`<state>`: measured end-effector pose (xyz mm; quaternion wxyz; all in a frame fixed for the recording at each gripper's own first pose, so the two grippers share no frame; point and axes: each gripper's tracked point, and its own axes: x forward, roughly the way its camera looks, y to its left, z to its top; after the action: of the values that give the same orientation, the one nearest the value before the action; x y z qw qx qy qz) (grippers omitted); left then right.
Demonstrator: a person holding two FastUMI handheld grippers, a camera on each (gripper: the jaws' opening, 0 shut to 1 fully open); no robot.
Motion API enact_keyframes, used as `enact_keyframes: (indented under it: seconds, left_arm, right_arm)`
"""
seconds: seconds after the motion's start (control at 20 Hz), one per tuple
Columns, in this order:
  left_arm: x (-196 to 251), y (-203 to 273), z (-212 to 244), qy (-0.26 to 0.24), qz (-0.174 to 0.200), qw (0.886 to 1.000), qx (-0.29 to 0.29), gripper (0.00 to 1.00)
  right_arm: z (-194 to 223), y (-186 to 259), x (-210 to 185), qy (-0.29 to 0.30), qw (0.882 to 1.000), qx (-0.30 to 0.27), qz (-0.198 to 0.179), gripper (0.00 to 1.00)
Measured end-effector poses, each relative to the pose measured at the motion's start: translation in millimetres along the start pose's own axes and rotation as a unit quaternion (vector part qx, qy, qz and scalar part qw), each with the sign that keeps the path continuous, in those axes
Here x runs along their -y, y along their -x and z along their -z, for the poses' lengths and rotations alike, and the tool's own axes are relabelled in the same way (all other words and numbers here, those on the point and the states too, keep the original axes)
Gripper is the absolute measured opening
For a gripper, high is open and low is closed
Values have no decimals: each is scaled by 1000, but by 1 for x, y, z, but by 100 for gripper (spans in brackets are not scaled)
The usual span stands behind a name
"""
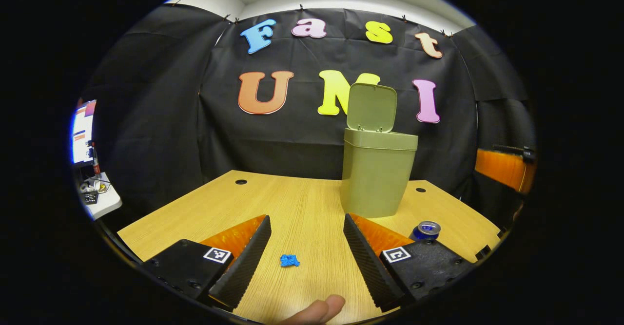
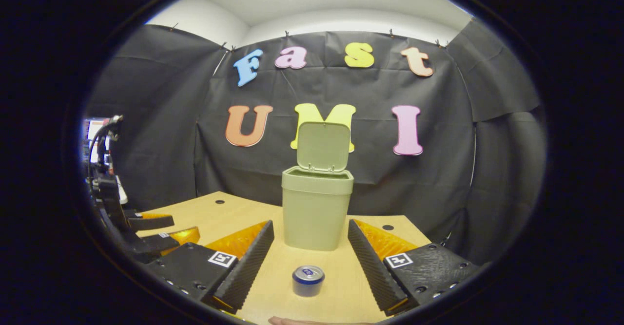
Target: Press the lid of the desktop garbage bin to open it, pick up the crumpled paper on the desktop and throw it into the bin, then pick up the pop can on the desktop and drop it into the bin, and finally close the garbage bin lid.
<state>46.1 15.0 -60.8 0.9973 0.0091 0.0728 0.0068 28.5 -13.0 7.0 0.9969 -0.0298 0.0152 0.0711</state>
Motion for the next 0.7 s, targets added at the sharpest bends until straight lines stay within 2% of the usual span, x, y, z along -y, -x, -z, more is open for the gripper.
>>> enact_keyframes:
  seconds: [0.05, 0.25, 0.3, 0.35, 0.45, 0.5, 0.7]
  left_arm:
    - [0, -1, 1, -1, 1, 1000, -1, 96]
    - [-4, -11, 7, -6, 7, 1000, -13, 97]
    - [-8, -15, 12, -8, 7, 1000, -22, 97]
    - [-13, -21, 17, -7, 5, 999, -34, 96]
    - [-21, -33, 36, -4, 6, 997, -79, 96]
    - [-24, -38, 47, -6, 11, 994, -104, 97]
    - [-43, -52, 83, -5, 11, 984, -176, 97]
  right_arm:
    - [6, 3, 4, 3, 1000, 2, 6, 97]
    - [37, 14, 15, 1, 1000, -13, 8, 95]
    - [42, 17, 20, 2, 1000, -14, 12, 98]
    - [44, 20, 26, 4, 1000, -11, 19, 95]
    - [50, 22, 31, 13, 1000, -8, 24, 95]
    - [55, 23, 32, 14, 1000, -10, 25, 98]
    - [73, 28, 24, 2, 1000, -29, 2, 95]
